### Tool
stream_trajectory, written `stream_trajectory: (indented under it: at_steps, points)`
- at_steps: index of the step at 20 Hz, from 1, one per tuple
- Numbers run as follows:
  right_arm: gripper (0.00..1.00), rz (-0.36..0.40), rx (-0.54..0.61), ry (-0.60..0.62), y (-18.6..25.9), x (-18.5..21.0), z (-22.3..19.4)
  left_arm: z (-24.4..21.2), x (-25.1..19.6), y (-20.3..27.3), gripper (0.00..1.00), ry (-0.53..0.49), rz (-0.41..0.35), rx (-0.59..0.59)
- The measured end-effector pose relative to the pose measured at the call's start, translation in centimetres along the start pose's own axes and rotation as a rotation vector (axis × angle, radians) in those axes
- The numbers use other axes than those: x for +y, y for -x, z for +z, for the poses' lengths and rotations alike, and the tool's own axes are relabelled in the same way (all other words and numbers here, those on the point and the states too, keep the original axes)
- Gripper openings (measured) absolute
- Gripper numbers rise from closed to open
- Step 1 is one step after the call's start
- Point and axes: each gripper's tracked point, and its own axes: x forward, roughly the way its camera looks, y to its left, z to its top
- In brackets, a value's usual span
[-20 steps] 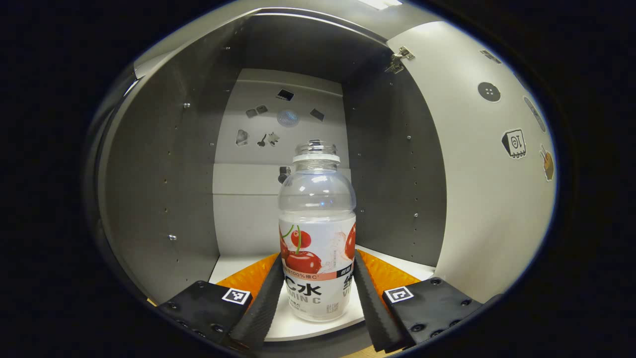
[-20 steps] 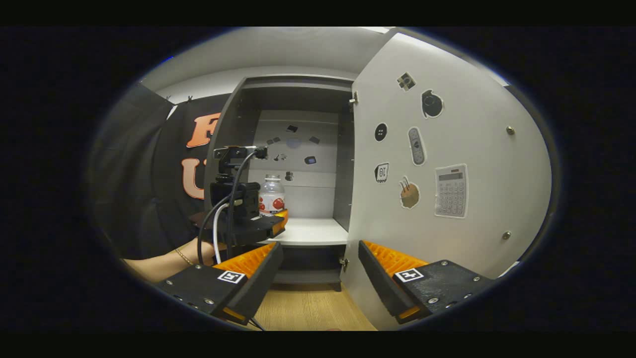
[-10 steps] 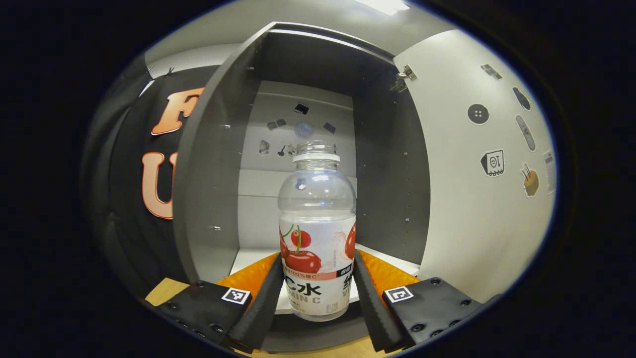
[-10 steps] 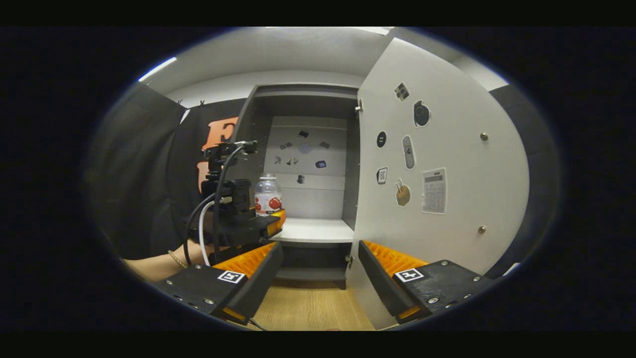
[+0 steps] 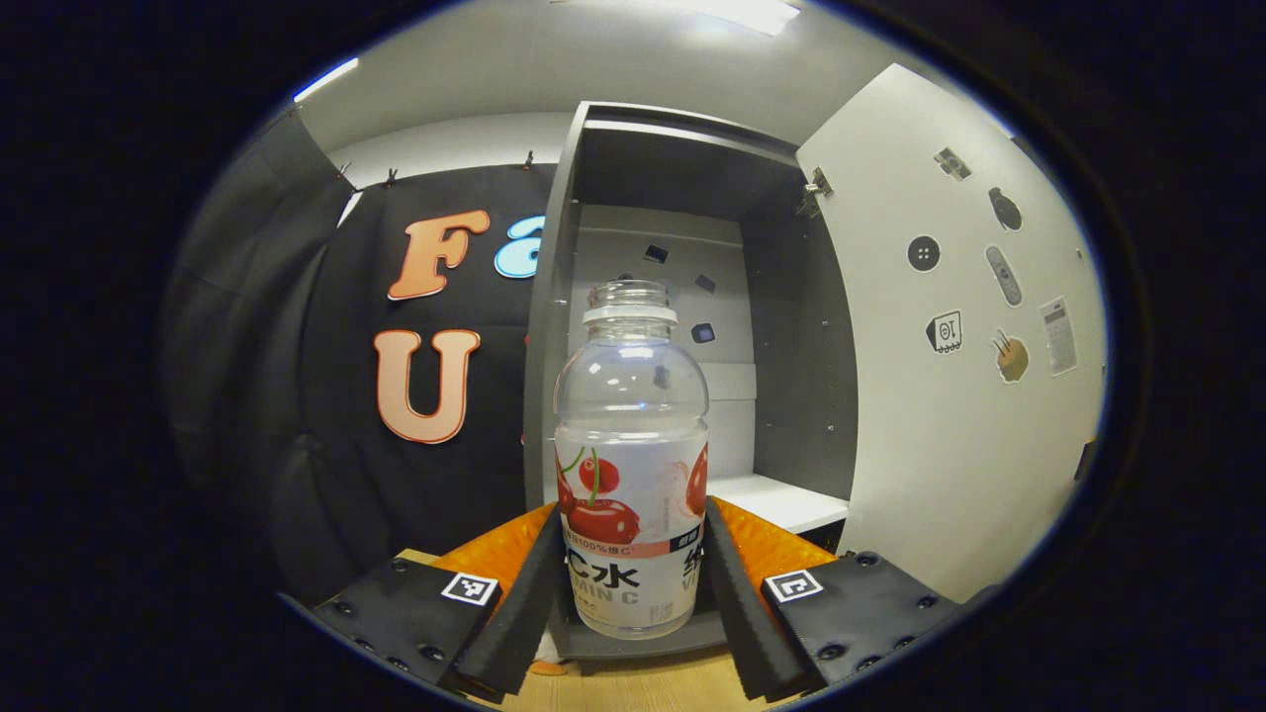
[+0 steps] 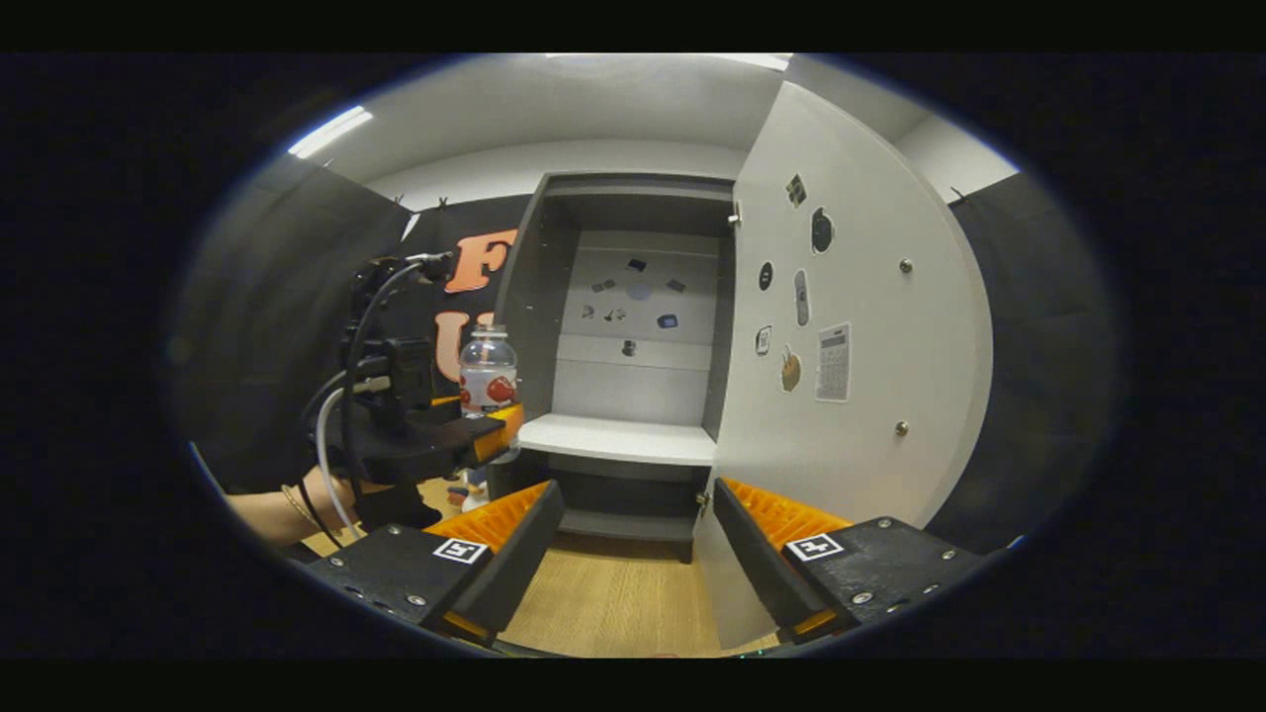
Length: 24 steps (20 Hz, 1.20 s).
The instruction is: Open the cabinet door with the right hand, grasp the bottle in the cabinet with the left hand and place it on the coaster, then close the cabinet door with the right hand.
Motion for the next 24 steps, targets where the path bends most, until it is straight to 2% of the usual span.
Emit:
stream_trajectory:
  at_steps: [5,8,9,10,12,17,20,24]
  points:
    - [0.94,0.045,0.016,-0.077,0.6,0.9,-0.5,-1.9,2.5,4.6,0.83,0.015,0.056,0.018]
    - [0.96,0.047,0.021,-0.1,0.5,1.4,-0.7,-4.1,4.2,6.4,0.83,0.025,0.073,0.037]
    - [0.94,0.042,0.031,-0.098,0.3,1.6,-0.9,-4.9,4.7,6.9,0.83,0.024,0.074,0.045]
    - [0.97,0.031,0.034,-0.093,-0.1,1.5,-1.1,-5.6,5.2,7.3,0.83,0.021,0.075,0.051]
    - [0.94,0.013,0.027,-0.093,-0.5,1.9,-0.9,-6.5,6.2,7.9,0.83,0.006,0.074,0.056]
    - [0.94,-0.016,-0.024,-0.115,-1.6,3.8,0.6,-10.1,6.9,9.5,0.83,-0.034,0.011,0.07]
    - [0.94,-0.037,-0.035,-0.102,-1.9,5.2,1.2,-13.5,7.5,10.3,0.83,-0.069,-0.019,0.081]
    - [0.94,-0.091,-0.022,-0.072,-2.2,6.9,1.3,-19.0,8.1,10.9,0.84,-0.057,-0.06,0.123]
